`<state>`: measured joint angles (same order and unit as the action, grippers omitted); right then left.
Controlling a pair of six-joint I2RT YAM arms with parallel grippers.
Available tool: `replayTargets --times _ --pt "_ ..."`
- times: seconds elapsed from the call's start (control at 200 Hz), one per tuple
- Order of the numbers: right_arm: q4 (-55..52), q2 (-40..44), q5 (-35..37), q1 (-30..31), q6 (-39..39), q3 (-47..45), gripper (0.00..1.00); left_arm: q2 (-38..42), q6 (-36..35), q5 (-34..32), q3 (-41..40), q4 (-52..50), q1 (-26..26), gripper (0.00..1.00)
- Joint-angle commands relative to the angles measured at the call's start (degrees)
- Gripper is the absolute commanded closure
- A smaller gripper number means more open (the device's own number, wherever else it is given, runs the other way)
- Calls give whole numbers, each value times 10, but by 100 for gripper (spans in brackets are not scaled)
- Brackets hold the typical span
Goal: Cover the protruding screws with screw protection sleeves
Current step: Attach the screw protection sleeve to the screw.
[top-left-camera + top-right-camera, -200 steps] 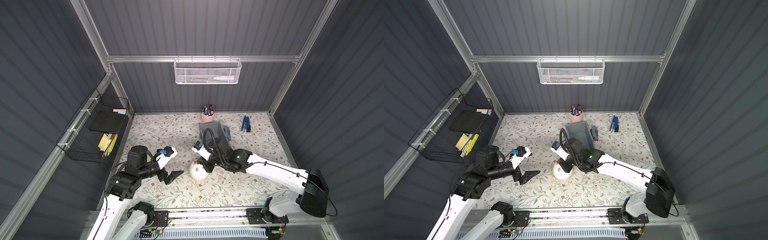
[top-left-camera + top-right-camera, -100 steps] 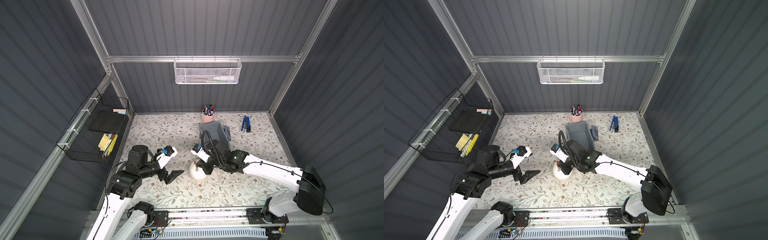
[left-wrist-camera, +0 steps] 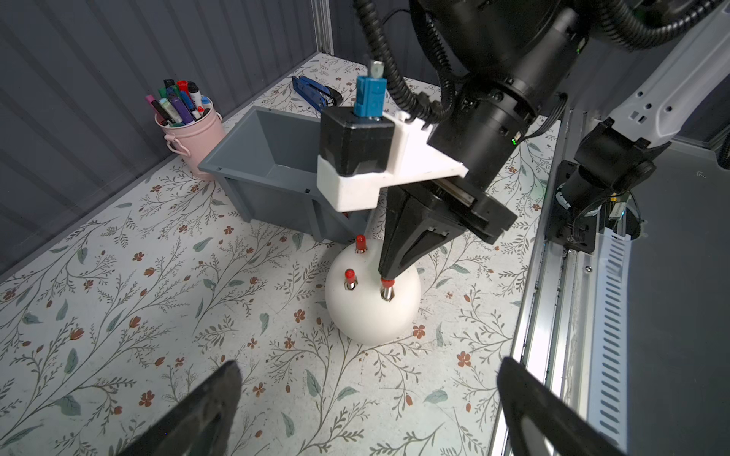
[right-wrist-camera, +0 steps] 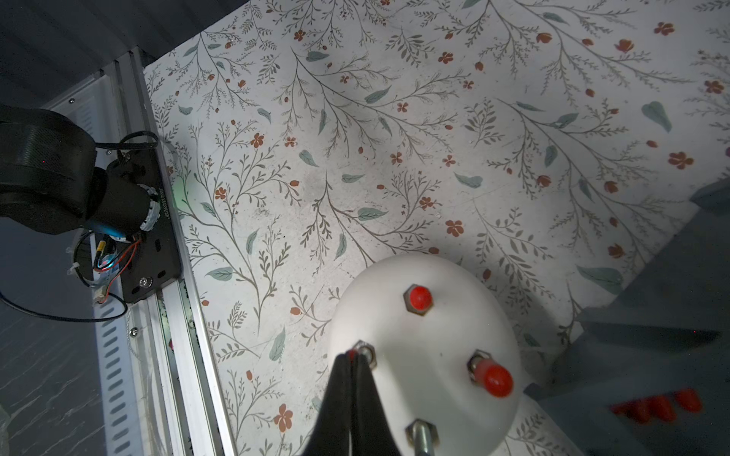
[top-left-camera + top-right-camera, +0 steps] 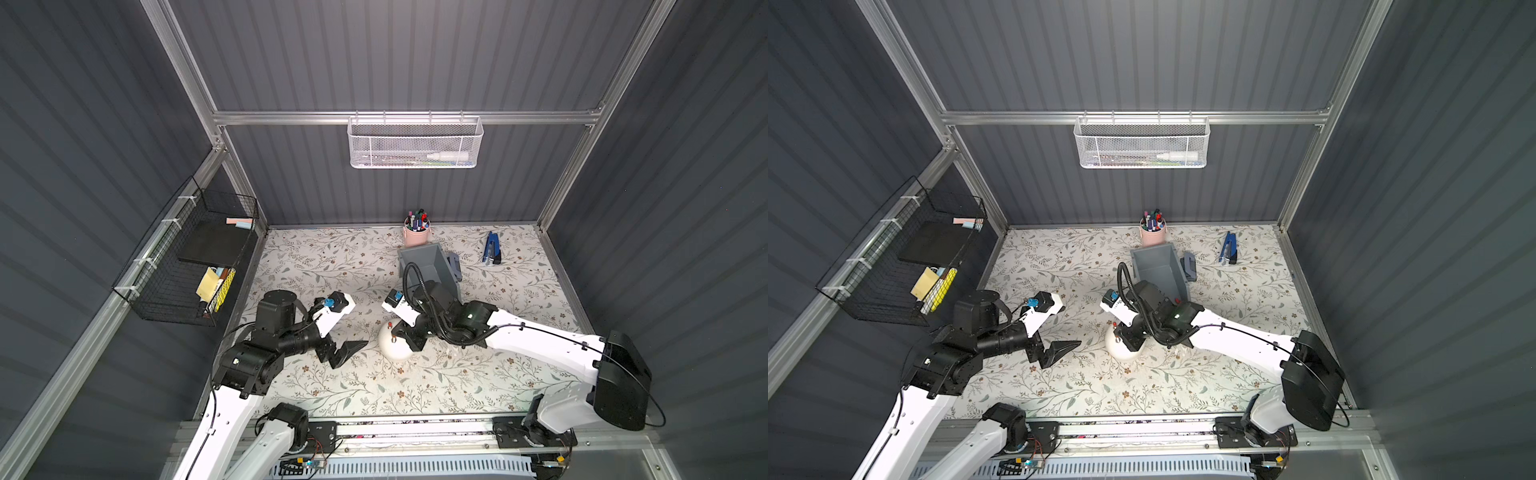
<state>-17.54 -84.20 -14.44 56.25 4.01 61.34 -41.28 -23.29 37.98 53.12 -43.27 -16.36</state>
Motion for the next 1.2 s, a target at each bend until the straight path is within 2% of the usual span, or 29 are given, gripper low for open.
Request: replayTargets --times 0.0,0.225,0.625,0.99,1.095,1.196 --pt "-7 4 9 -1 -7 -13 100 -5 6 0 2 3 1 0" --pt "-2 2 15 -1 -3 -15 100 -7 9 3 1 5 1 1" --pt "0 9 -20 -1 -10 -31 100 -7 11 2 0 8 1 1" --pt "9 10 -4 -1 -14 -43 99 -10 14 4 0 11 1 1" --pt "8 10 -4 -1 -13 -42 91 -10 14 4 0 11 1 1" --pt "9 15 -2 -1 -15 -40 73 -9 14 4 0 9 1 0"
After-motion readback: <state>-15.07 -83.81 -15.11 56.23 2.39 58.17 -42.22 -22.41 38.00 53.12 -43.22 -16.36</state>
